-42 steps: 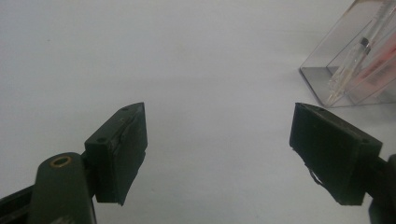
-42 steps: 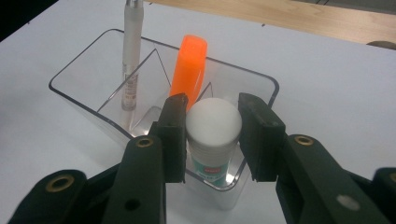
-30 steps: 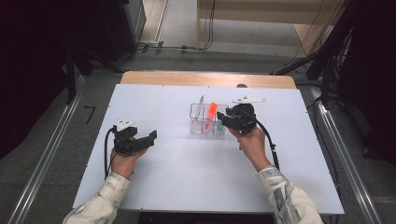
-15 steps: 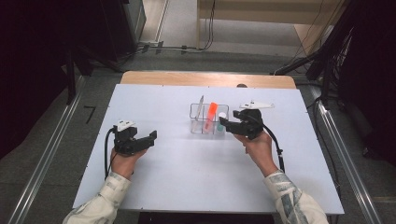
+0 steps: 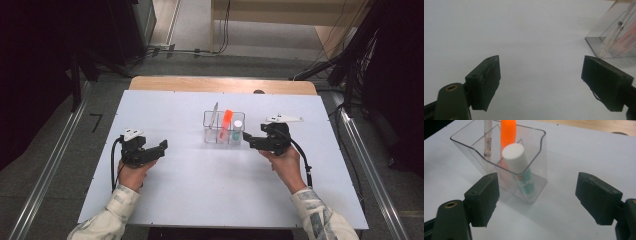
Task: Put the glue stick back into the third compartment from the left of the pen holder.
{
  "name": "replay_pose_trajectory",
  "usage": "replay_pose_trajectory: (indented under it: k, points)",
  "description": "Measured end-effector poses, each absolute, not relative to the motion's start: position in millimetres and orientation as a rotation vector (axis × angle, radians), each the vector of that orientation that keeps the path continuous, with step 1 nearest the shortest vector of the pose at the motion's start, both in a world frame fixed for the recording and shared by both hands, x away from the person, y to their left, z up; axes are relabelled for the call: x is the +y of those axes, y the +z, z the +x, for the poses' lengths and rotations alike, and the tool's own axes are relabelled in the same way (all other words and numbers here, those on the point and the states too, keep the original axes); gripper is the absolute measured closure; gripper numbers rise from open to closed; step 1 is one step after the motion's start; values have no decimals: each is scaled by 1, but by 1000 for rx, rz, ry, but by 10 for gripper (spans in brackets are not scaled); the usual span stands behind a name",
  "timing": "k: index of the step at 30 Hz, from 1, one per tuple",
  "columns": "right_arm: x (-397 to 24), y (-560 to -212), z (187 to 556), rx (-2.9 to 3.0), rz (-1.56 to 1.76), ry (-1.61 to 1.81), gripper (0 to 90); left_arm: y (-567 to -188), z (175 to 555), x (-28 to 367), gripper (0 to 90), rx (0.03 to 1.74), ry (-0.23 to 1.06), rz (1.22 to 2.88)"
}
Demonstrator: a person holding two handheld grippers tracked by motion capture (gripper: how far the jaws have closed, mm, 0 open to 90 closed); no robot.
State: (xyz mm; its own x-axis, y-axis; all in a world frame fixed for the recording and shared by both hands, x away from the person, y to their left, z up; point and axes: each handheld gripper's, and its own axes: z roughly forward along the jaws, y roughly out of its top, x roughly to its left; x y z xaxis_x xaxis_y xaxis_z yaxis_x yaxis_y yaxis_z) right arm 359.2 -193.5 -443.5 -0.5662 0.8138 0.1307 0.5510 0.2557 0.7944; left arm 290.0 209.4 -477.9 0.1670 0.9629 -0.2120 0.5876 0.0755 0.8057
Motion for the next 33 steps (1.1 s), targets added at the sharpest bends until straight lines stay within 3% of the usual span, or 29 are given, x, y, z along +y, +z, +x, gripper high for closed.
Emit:
replay_pose_trajectory:
  k: [14,33]
  points:
    - [-225,-449,345,2199,1288,1180,149,-475,287,204,62,1526,624,1649]
    - [-263,-450,323,2152,1344,1174,148,-470,259,209,61,1496,694,1644]
